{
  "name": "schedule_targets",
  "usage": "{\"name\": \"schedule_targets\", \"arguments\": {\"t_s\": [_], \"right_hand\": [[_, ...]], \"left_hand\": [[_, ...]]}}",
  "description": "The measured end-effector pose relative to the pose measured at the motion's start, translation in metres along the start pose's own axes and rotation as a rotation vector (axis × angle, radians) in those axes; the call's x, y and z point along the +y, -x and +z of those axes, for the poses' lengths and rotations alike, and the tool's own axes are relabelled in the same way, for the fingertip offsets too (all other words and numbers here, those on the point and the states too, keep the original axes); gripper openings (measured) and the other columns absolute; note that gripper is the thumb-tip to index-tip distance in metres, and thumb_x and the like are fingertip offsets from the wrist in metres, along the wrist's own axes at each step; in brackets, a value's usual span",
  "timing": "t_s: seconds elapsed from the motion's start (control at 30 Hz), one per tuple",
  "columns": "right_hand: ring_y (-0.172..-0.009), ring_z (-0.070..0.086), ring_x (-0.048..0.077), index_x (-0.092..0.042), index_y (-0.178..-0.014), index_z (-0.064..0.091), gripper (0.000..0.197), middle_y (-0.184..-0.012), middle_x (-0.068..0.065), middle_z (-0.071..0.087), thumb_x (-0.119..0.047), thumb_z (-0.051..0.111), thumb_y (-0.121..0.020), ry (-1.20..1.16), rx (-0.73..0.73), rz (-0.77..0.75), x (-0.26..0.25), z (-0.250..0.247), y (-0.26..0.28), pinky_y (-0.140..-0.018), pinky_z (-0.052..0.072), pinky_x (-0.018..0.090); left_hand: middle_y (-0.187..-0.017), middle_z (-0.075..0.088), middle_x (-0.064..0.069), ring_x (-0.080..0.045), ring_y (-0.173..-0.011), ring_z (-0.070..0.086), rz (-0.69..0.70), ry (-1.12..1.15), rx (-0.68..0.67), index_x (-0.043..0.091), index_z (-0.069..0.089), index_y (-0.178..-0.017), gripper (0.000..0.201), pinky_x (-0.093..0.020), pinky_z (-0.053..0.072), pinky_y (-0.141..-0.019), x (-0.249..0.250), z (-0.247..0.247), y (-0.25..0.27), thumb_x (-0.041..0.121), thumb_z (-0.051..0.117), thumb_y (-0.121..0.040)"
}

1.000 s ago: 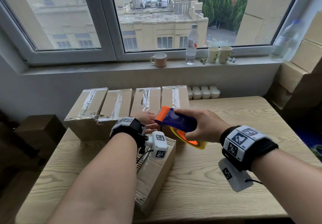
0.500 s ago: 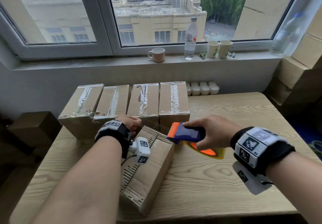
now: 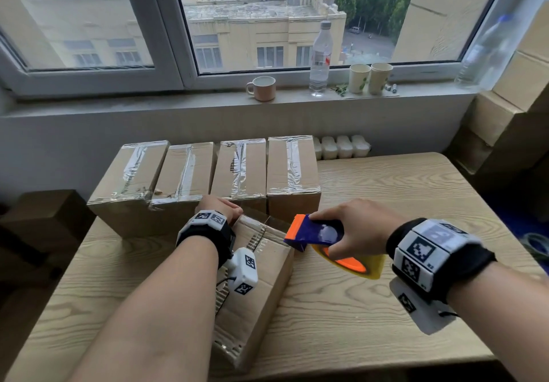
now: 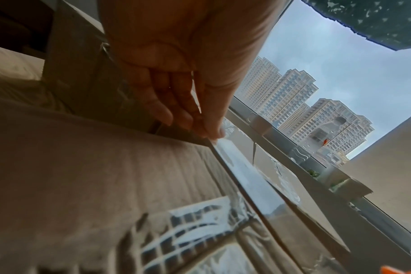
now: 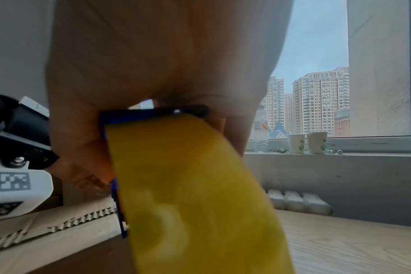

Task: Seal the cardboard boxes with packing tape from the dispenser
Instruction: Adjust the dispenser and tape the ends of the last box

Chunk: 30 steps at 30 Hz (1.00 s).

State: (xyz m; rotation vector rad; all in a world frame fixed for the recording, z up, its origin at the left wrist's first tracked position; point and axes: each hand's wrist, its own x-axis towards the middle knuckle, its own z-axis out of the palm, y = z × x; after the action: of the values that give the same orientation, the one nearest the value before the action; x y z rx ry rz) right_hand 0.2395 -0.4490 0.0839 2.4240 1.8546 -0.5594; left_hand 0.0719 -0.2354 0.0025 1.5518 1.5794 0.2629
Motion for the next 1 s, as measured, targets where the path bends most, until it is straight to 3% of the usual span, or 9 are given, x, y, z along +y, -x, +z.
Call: {"name": "schedule_targets", "arguments": {"t_s": [0.2, 0.37, 0.6, 0.8, 0.83, 0.93, 1.0], "right_hand": [[-0.098, 0.058, 0.010, -0.048, -0.136, 0.046, 0.073, -0.113, -0.020, 0.064, -0.051, 0.065, -0.065, 0.006, -0.006, 0.008, 0.000, 0.004, -0.006, -0.077, 0.048, 0.026], [-0.101, 0.058, 0.010, -0.049, -0.136, 0.045, 0.072, -0.117, -0.020, 0.063, -0.052, 0.066, -0.066, 0.013, 0.000, 0.023, 0.001, 0.005, -0.008, -0.076, 0.046, 0.026], [-0.099, 0.057, 0.010, -0.048, -0.137, 0.044, 0.073, -0.117, -0.020, 0.062, -0.053, 0.066, -0.067, 0.014, -0.028, 0.034, 0.001, 0.005, -0.011, -0.075, 0.045, 0.025], [-0.102, 0.057, 0.010, -0.049, -0.136, 0.044, 0.074, -0.119, -0.021, 0.062, -0.053, 0.066, -0.067, 0.013, -0.031, 0.034, 0.001, 0.005, -0.013, -0.079, 0.048, 0.028], [-0.102, 0.056, 0.010, -0.048, -0.137, 0.044, 0.074, -0.119, -0.020, 0.062, -0.053, 0.066, -0.067, 0.013, -0.031, 0.033, 0.001, 0.004, -0.013, -0.079, 0.048, 0.028], [-0.099, 0.055, 0.010, -0.047, -0.137, 0.045, 0.072, -0.119, -0.019, 0.062, -0.051, 0.067, -0.068, 0.009, -0.039, 0.033, 0.001, 0.004, -0.013, -0.078, 0.046, 0.027], [-0.095, 0.052, 0.008, -0.047, -0.137, 0.044, 0.072, -0.118, -0.019, 0.061, -0.050, 0.067, -0.069, 0.004, -0.044, 0.031, 0.001, 0.004, -0.013, -0.074, 0.043, 0.025]], "left_hand": [[-0.085, 0.073, -0.006, -0.024, -0.086, 0.065, 0.003, -0.032, 0.015, 0.021, 0.076, -0.067, 0.008, -0.038, 0.054, -0.088, -0.003, 0.004, -0.006, 0.021, 0.081, -0.074], [-0.091, 0.073, -0.005, -0.023, -0.092, 0.066, 0.001, -0.046, 0.009, 0.019, 0.078, -0.081, 0.009, -0.038, 0.052, -0.092, -0.007, 0.006, -0.010, 0.024, 0.081, -0.074], [-0.091, 0.073, -0.005, -0.025, -0.093, 0.065, -0.048, -0.008, 0.012, 0.022, 0.074, -0.067, 0.010, -0.038, 0.050, -0.095, -0.010, 0.011, -0.018, 0.022, 0.081, -0.074], [-0.089, 0.074, -0.005, -0.024, -0.091, 0.067, -0.118, 0.017, 0.000, 0.023, 0.075, -0.066, 0.011, -0.039, 0.052, -0.093, -0.016, 0.014, -0.024, 0.026, 0.084, -0.071], [-0.091, 0.074, -0.006, -0.024, -0.090, 0.067, -0.139, 0.016, -0.002, 0.022, 0.076, -0.073, 0.013, -0.039, 0.052, -0.091, -0.018, 0.014, -0.026, 0.030, 0.085, -0.069], [-0.091, 0.073, -0.010, -0.025, -0.088, 0.068, -0.204, -0.016, -0.009, 0.009, 0.067, -0.102, 0.064, -0.039, 0.054, -0.087, -0.028, 0.015, -0.034, 0.048, 0.088, -0.056], [-0.092, 0.073, -0.010, -0.027, -0.090, 0.068, -0.178, -0.020, 0.009, 0.009, 0.071, -0.094, 0.053, -0.039, 0.054, -0.089, -0.025, 0.014, -0.033, 0.043, 0.089, -0.058]]}}
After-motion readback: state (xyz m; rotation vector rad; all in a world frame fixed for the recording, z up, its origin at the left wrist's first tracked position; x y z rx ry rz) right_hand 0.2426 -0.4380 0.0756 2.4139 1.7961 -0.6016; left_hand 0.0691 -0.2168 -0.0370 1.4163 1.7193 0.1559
